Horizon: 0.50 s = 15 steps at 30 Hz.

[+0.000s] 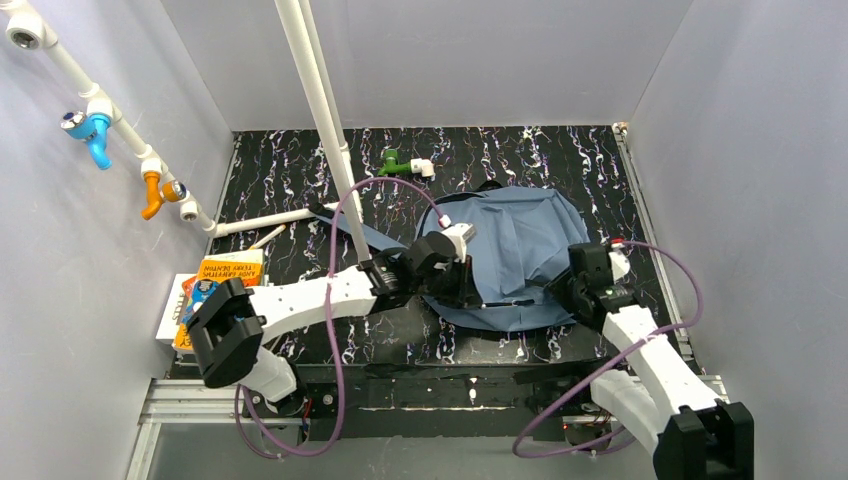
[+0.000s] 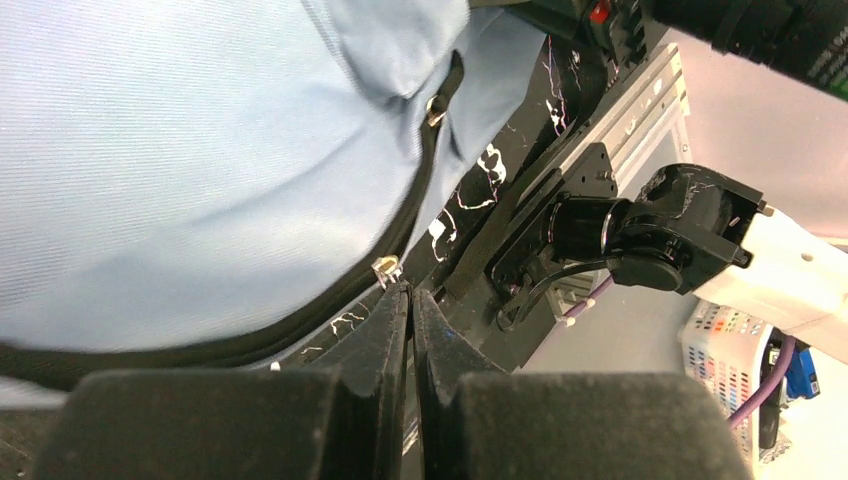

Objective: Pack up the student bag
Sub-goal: Unzip the student bag at the center of the board.

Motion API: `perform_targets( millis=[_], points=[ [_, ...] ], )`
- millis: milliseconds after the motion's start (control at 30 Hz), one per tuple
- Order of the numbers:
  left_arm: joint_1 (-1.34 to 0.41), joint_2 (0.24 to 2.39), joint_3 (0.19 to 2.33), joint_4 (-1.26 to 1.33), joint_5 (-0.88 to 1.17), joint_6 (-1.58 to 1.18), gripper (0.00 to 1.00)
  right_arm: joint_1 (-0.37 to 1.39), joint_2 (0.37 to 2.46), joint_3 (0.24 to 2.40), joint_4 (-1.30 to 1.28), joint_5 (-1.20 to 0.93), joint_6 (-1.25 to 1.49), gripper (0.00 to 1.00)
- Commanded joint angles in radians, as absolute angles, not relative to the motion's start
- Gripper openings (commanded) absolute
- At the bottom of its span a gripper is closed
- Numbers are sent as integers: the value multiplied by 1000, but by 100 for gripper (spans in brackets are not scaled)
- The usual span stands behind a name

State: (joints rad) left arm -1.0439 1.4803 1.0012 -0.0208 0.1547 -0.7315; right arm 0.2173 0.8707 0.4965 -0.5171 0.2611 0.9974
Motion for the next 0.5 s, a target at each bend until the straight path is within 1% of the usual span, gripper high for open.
perform_targets(
  millis=[0,67,133,167,200,233,267,300,333,433,467],
  points=[
    [-1028,1458,1004,-33,224,-727,0,64,961,562,-485,298,810,41],
    [-1028,1501,1032,9,282,-753,0,25,1023,601,-485,223,712,44],
    [-1029,1566,1085,47,330,-785,0,24,1076,673,-566,121,615,48],
    [-1029,1616,1154,48,368,-785,0,23,1079,700,-632,20,545,54],
    [-1028,1646,1194,50,376,-781,0,24,1027,683,-685,-115,533,59],
    [-1028,1662,1224,51,379,-773,0,25,876,652,-756,-187,580,63],
    [-1028,1668,1229,52,383,-778,0,25,783,649,-797,-204,599,72],
    [-1029,1670,1235,55,393,-791,0,25,715,639,-821,-279,619,79],
    [-1028,1667,1236,57,399,-797,0,25,690,604,-803,-368,650,82],
    [-1029,1654,1238,58,401,-801,0,25,663,513,-709,-544,773,84],
    [-1029,1651,1238,58,400,-803,0,25,648,487,-671,-570,823,84]
  ],
)
